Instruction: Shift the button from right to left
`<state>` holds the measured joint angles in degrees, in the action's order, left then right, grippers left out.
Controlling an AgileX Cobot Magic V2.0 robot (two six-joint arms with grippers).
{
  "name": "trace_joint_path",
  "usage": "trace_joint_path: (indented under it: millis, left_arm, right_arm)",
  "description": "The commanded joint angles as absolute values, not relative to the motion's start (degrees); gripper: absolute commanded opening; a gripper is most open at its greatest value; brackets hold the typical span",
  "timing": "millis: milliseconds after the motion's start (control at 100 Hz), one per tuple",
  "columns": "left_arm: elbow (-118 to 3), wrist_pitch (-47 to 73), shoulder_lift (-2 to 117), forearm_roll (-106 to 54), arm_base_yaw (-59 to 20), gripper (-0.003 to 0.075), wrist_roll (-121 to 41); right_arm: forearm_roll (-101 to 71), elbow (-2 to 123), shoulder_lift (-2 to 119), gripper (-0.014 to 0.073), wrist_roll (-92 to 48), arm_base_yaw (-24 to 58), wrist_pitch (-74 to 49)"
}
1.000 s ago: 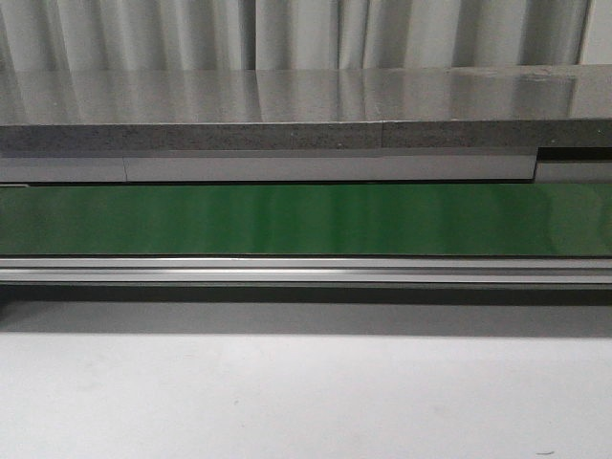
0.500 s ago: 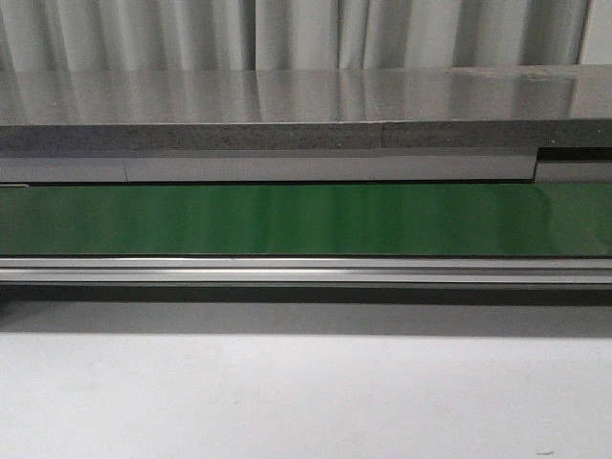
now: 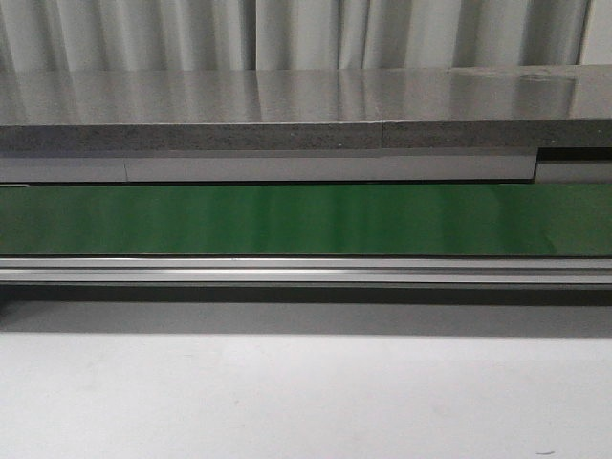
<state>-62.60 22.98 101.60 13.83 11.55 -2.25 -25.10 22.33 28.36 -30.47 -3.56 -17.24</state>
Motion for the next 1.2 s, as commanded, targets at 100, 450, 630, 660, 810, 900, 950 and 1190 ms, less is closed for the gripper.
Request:
trace_joint_path:
  millis: [100, 450, 630, 660, 810, 900, 950, 1190]
  left_arm:
    - [-64.2, 19.2, 95.1, 14.7, 11.7, 0.0426, -2.0]
    - [-61.8, 17.1, 76.2, 11.6, 9.5, 0.0425, -2.0]
    - [-55.3, 14.6, 64.8, 10.1, 5.9, 0.0425, -2.0]
    - [-54.3, 14.6, 63.2, 9.7, 5.0, 0.0425, -2.0]
    - [-47.8, 14.8, 54.9, 7.3, 0.9, 0.0425, -2.0]
    - [-43.9, 14.8, 49.7, 5.6, -1.4, 0.0424, -2.0]
    - [-41.2, 14.8, 47.1, 4.9, -2.3, 0.0419, -2.0]
    - [-31.8, 15.4, 33.7, 3.3, -4.0, 0.0344, -2.0]
  right_arm:
    - [-26.1, 23.9, 28.4, -0.0064, -30.9, -3.5, -13.5]
    - [-26.1, 23.9, 28.4, -0.0064, -30.9, -3.5, -13.5]
    - [-26.1, 23.9, 28.4, -0.0064, -30.9, -3.5, -13.5]
    - [-26.1, 23.9, 28.4, -0.0064, -30.9, -3.5, -13.5]
    - [-26.1, 23.9, 28.4, -0.0064, -30.9, -3.5, -13.5]
    - [-26.1, 23.9, 28.4, -0.0064, -30.9, -3.5, -13.5]
    - [-26.1, 23.9, 28.4, -0.0064, -30.9, -3.5, -13.5]
    - [-26.1, 23.9, 28.4, -0.0064, -30.9, -3.5, -13.5]
